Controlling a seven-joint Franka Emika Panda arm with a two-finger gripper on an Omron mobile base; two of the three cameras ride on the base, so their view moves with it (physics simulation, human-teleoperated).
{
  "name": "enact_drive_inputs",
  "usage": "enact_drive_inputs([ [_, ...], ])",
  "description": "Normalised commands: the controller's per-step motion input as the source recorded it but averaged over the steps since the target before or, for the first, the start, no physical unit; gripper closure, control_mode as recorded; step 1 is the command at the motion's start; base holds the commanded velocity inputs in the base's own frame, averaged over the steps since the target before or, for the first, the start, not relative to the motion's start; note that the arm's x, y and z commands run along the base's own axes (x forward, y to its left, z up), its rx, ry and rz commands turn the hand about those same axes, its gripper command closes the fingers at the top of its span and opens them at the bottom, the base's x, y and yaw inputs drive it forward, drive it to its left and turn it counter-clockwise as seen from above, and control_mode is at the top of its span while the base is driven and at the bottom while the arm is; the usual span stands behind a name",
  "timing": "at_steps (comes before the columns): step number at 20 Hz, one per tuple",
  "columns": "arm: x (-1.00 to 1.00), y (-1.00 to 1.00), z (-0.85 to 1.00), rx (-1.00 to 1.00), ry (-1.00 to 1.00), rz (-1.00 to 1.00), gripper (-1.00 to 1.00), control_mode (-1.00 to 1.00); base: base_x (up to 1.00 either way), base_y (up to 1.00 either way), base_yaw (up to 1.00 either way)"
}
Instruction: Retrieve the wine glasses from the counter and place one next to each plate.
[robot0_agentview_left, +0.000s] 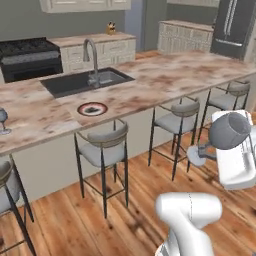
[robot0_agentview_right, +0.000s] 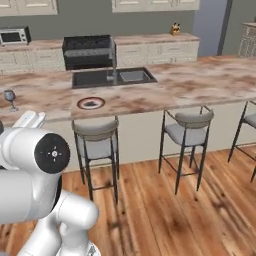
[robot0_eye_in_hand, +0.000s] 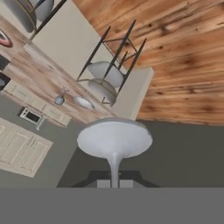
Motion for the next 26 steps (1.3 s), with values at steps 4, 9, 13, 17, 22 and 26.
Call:
enact_drive_inputs([
  [4, 0.00, 0.00, 0.00, 0.00, 0.00, 0.00, 1.00, 1.00, 0.56, -0.99, 0.42],
  [9, 0.00, 0.00, 0.00, 0.00, 0.00, 0.00, 1.00, 1.00, 0.30, -0.98, 0.29],
  [13, 0.00, 0.00, 0.00, 0.00, 0.00, 0.00, 1.00, 1.00, 0.82, -0.17, 0.37],
  [17, 0.00, 0.00, 0.00, 0.00, 0.00, 0.00, 1.00, 1.00, 0.98, -0.12, 0.44],
  [22, 0.00, 0.00, 0.00, 0.00, 0.00, 0.00, 1.00, 1.00, 0.99, -0.21, 0.47],
  [26, 0.00, 0.00, 0.00, 0.00, 0.00, 0.00, 1.00, 1.00, 0.94, -0.54, 0.40],
])
